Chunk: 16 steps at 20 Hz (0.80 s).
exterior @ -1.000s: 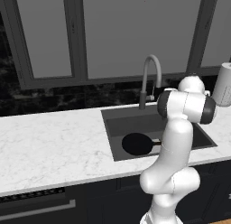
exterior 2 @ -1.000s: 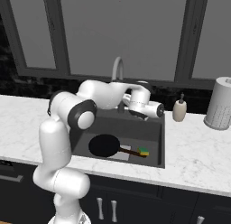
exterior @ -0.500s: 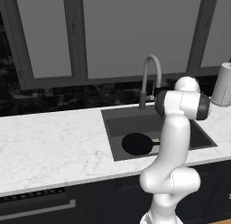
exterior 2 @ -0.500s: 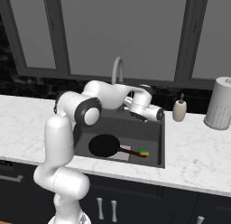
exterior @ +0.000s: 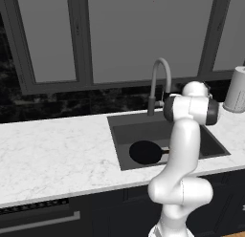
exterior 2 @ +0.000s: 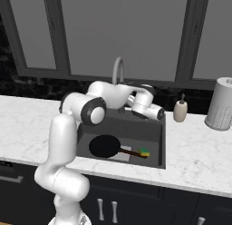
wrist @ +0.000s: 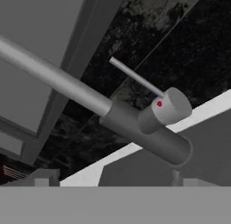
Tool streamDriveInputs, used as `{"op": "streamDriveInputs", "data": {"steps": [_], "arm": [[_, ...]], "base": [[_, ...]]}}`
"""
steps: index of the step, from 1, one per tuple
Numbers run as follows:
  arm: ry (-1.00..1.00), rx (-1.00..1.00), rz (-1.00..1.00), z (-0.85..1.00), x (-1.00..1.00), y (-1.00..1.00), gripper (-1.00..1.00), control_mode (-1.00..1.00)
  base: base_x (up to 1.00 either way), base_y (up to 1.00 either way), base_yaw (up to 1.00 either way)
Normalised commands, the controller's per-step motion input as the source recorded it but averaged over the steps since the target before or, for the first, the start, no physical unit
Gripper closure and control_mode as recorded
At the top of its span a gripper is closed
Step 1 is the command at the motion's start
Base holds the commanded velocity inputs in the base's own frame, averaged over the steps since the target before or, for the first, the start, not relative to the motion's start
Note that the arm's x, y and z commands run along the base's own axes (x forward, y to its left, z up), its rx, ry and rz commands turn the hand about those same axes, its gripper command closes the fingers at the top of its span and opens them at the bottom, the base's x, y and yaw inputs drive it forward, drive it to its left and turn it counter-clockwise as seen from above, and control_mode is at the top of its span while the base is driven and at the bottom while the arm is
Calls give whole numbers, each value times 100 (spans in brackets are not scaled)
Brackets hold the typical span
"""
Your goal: Pick the pan and sponge and place them into the sink. Then turn on the water.
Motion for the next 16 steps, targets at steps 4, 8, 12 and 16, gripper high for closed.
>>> {"op": "streamDriveInputs", "data": {"steps": [4,8,12,16], "arm": [[0,2,0,-1,30,0,-100,-100],[0,1,0,-1,24,0,-100,-100],[0,0,0,-9,17,0,-100,-100],[0,0,0,-19,15,0,-100,-100]], "base": [[0,0,0],[0,0,0],[0,0,0],[0,0,0]]}}
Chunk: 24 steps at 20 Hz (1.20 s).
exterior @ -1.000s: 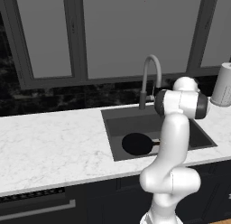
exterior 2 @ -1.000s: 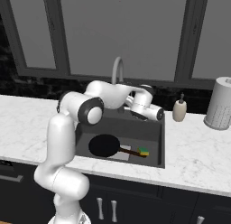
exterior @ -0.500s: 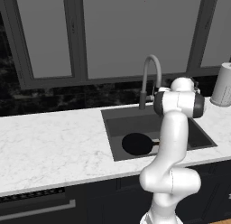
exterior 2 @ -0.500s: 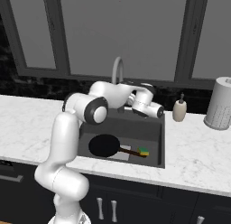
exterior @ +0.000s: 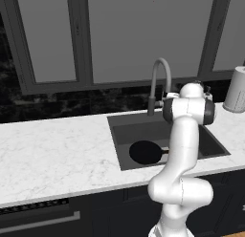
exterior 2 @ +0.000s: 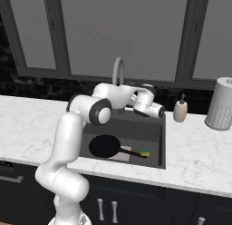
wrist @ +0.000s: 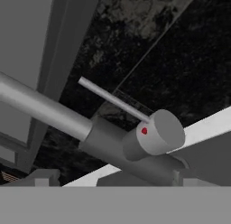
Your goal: Pick the pan and sponge and place them into the sink. Then turn on the water.
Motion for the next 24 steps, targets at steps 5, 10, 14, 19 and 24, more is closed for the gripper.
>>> {"op": "streamDriveInputs", "data": {"steps": [5,10,14,19,24], "arm": [[-1,0,0,-16,13,0,-100,-100],[0,0,0,-4,13,0,-100,-100],[0,0,0,0,10,0,-100,-100],[0,0,0,-2,12,0,-100,-100],[0,0,0,-10,21,0,-100,-100]], "base": [[0,0,0],[0,0,0],[0,0,0],[0,0,0],[0,0,0]]}}
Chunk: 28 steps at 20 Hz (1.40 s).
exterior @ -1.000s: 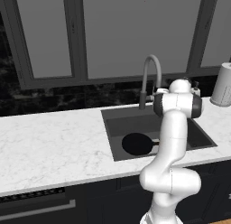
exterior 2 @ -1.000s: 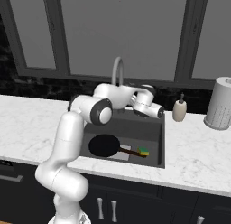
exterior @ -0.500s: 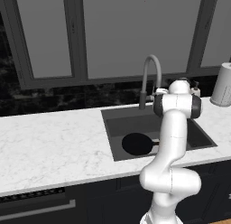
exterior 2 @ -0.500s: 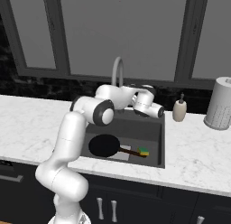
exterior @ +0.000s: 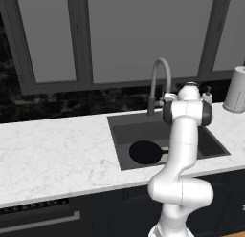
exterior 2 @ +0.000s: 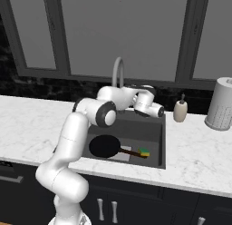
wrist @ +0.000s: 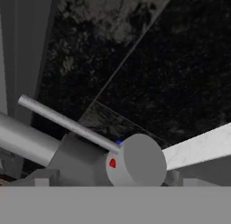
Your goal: Pick the pan and sponge and place them into the sink. Then turn on the water.
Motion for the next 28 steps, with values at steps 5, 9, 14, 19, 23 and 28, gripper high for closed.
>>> {"op": "streamDriveInputs", "data": {"steps": [5,9,14,19,23,28], "arm": [[0,0,0,-4,17,0,-100,-100],[0,0,0,0,16,0,-100,-100],[0,0,0,-1,17,0,-100,-100],[0,0,0,-9,14,0,100,-100],[0,0,0,-8,5,0,100,-100],[0,1,0,-6,0,-1,100,-100]], "base": [[0,0,0],[0,0,0],[0,0,0],[0,0,0],[0,0,0],[0,0,0]]}}
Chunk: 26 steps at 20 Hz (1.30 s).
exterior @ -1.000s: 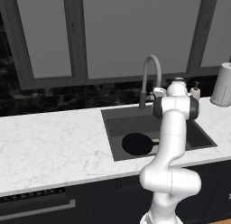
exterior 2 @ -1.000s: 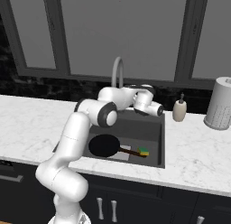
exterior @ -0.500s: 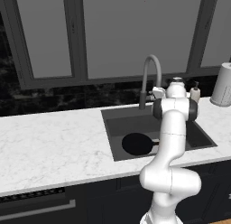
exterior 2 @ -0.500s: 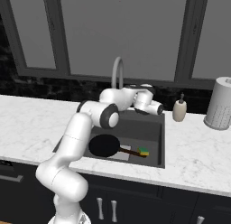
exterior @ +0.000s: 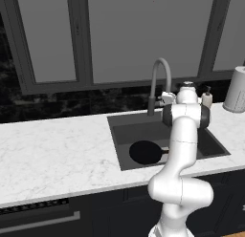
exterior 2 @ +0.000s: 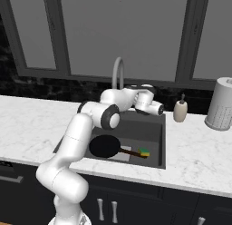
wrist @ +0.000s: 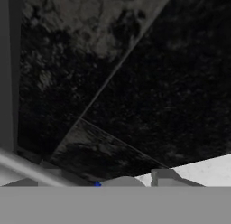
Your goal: Pick the pan and sponge and place them into the sink. Then turn on the water.
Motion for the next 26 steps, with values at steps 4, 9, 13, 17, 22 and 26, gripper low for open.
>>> {"op": "streamDriveInputs", "data": {"steps": [4,9,13,17,22,26], "arm": [[0,9,0,-11,0,-7,100,-100],[0,22,0,-10,0,-21,100,-100],[3,28,0,-1,0,-25,100,-100],[10,32,0,0,0,-30,100,-100],[10,28,0,0,0,-27,100,-100],[7,19,0,-4,0,-19,100,-100]], "base": [[0,0,0],[0,0,0],[0,0,0],[0,0,0],[0,0,0],[0,0,0]]}}
